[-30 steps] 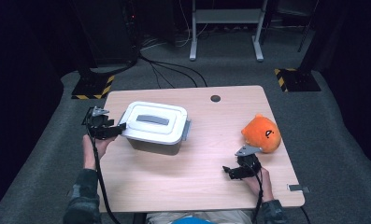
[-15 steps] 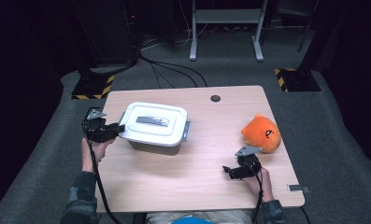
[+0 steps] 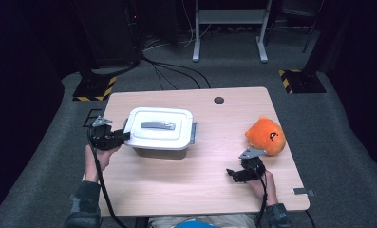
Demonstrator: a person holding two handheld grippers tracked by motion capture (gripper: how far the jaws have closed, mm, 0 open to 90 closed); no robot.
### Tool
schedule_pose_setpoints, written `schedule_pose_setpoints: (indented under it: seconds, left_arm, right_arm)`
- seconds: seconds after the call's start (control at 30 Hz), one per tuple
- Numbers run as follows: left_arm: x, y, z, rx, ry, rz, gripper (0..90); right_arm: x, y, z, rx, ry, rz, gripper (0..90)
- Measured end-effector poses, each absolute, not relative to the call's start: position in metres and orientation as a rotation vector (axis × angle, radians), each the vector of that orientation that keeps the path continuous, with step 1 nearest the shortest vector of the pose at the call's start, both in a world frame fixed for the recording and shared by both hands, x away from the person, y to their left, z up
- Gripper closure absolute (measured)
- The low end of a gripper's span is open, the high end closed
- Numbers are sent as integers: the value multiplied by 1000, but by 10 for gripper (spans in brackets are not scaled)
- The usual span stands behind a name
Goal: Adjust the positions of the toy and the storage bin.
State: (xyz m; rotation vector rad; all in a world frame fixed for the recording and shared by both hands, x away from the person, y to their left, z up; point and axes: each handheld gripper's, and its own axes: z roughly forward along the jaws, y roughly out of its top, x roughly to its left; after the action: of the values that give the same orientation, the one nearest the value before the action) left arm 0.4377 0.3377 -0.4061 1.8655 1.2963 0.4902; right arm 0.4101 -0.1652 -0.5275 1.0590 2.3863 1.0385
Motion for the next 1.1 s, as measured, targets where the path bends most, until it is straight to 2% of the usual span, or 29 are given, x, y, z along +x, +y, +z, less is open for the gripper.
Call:
schedule_pose_setpoints:
  seconds: [0.57,0.63,0.7,0.77,0.97,1.1]
  left_arm:
    - [422,316,-404,1924,1243,463,572]
    - [424,315,-403,1931,1240,452,482]
    - [428,312,-402,1960,1258,487,277]
    - [431,308,-400,1957,1252,492,174]
    - [440,293,-386,1978,1175,552,92]
    - [450,278,-380,2000,1111,526,49]
  right_arm:
    - [410,-165,-528,1059,2386,1038,140]
    - [410,-165,-528,1059,2386,1039,140]
    - [410,-165,-528,1059,2385,1038,142]
    - [410,-165,-528,1066,2383,1040,146]
    - [410,-165,-528,1071,2380,1042,147]
    - [410,-165,-528,1076,2378,1047,150]
